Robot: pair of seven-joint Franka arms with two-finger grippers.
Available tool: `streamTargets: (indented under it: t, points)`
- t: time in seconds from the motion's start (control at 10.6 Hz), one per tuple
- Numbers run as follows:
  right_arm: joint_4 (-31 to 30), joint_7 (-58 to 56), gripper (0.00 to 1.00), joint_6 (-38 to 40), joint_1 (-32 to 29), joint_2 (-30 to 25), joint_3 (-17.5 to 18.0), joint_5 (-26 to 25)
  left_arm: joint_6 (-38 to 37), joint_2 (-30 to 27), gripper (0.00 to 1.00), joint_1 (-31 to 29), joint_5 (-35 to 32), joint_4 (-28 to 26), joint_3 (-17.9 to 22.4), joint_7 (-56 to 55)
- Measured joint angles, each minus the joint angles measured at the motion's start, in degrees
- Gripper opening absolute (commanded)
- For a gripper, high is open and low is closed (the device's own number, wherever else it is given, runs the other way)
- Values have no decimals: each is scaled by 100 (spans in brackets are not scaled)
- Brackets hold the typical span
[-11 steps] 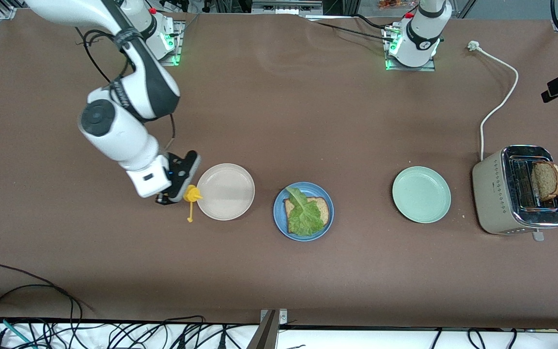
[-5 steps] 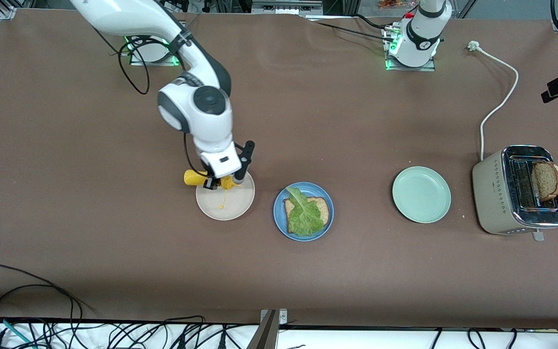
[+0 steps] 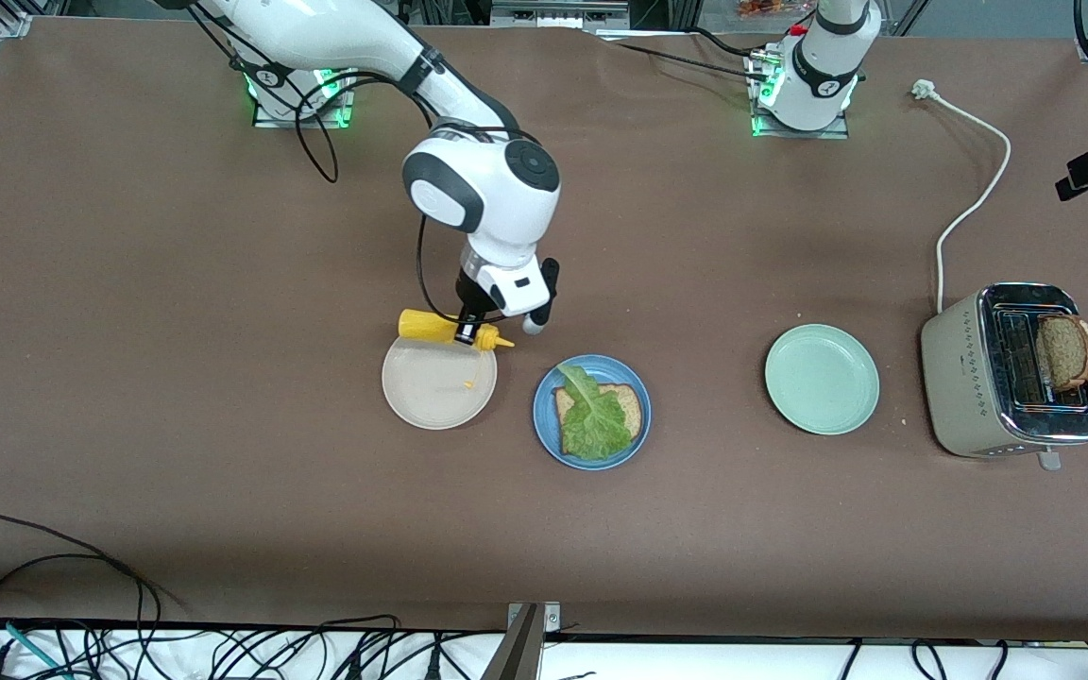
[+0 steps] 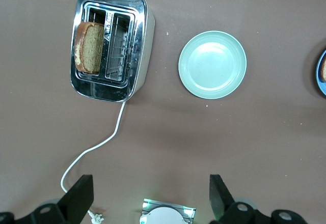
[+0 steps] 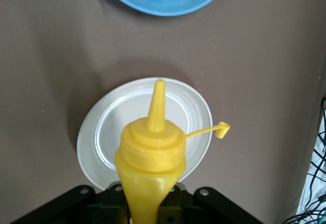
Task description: Make sandwich in blue plate with both arms
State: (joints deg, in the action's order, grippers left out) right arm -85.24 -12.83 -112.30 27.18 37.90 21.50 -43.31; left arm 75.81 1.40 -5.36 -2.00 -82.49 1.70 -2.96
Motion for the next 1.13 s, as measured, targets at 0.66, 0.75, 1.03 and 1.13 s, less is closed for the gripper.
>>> streamTargets:
  t: [0.66, 0.75, 1.03, 1.13]
  points:
    - [1361, 830, 0, 968, 1173, 1253, -530, -784, 0, 1, 100, -3, 0, 0, 0, 0]
    - [1590, 881, 0, 1051, 1288, 1404, -602, -785, 0, 1, 100, -4, 0, 0, 0, 0]
    - [2062, 1079, 0, 1094, 1534, 1809, -873, -788, 0, 5, 100, -73, 0, 0, 3, 0]
    - [2101, 1084, 0, 1095, 1650, 1899, -1031, -804, 0, 5, 100, -87, 9, 0, 3, 0]
